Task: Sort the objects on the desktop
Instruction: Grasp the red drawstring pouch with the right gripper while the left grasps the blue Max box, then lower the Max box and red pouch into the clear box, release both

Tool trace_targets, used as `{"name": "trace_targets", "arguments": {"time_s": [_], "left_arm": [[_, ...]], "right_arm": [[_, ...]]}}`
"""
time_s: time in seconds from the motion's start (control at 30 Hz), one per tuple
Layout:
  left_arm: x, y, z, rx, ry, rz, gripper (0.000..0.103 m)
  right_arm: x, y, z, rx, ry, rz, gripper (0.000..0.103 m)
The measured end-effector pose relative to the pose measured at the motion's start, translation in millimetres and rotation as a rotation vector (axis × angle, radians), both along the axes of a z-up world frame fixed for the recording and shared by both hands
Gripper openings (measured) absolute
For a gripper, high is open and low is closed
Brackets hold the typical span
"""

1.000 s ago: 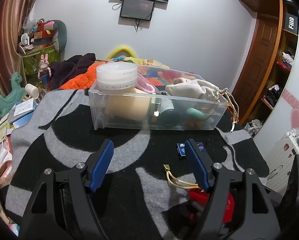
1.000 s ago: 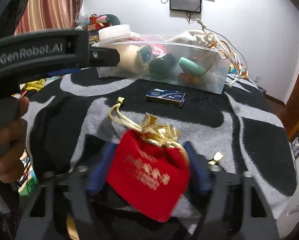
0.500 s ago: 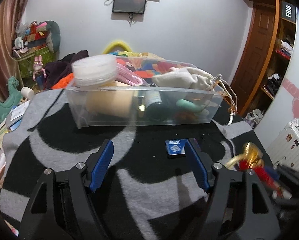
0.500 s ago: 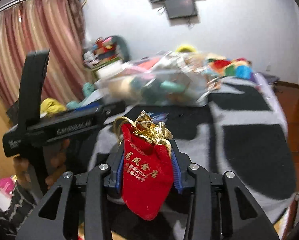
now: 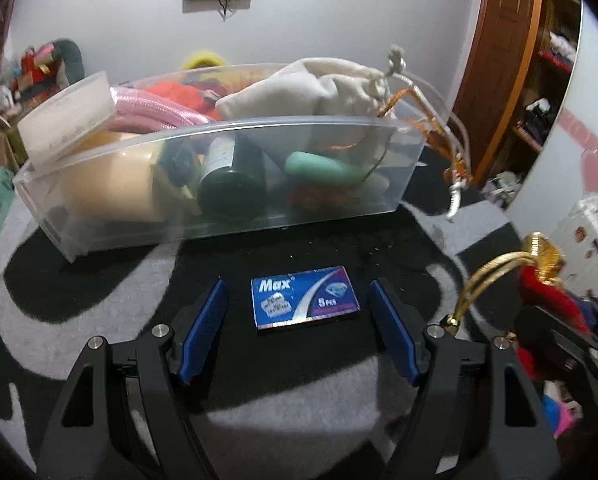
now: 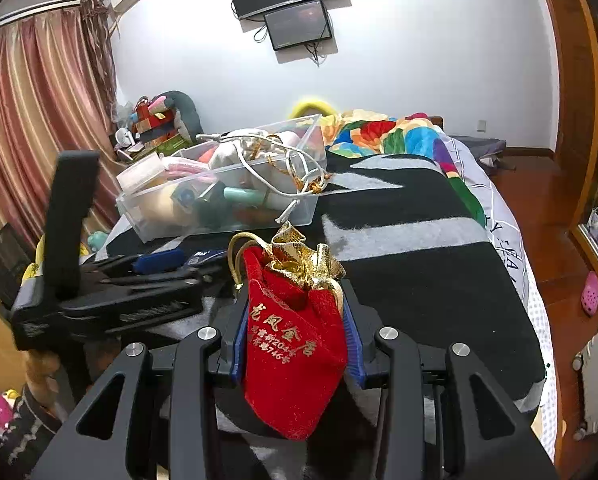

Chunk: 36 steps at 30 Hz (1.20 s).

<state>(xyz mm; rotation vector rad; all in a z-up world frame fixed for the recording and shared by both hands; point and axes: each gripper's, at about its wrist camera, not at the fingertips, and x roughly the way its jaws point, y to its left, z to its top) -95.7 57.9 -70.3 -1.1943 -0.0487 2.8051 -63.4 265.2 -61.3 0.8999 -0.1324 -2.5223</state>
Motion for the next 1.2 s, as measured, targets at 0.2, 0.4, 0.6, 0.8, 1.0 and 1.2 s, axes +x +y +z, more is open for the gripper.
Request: {"name": "trace_targets", "arguments": {"time_s": [0.2,0.4,0.6,0.8,1.0,1.2], "left_arm": [[6.5,3.4,-0.6,-0.009,0.024,-0.001,0.052],[18.0,2.6,2.3,0.001,0.044,-0.007,0.049],[31.4,-12.9,15.6,0.004,0.1,0.033,0.049],[41.8,-32.2,30.8,0.022,0.156,0.076,0.049],[50.4,-52.1,39.9,0.073,0.185,0.107,0.049],[52.4,-72.1,51.9,0.113,0.212,0.121,0.049]], "right_arm": [[3.6,-2.2,0.0,0.004,0.0,0.005,0.035],[4.4,-5.0,-1.6,0.009,-0.012,0.002,0.035],[1.9,-14.1,-0.9,0.012,-0.02,0.021,0.035],[-1.4,-26.2,6.5,0.004,-0.013,0.058,0.035],[-7.8,-41.1,21.6,0.019,0.02,0.089,0.035],[-12.5,-58.8,39.6,0.044,0.074,0.11,0.035]]}}
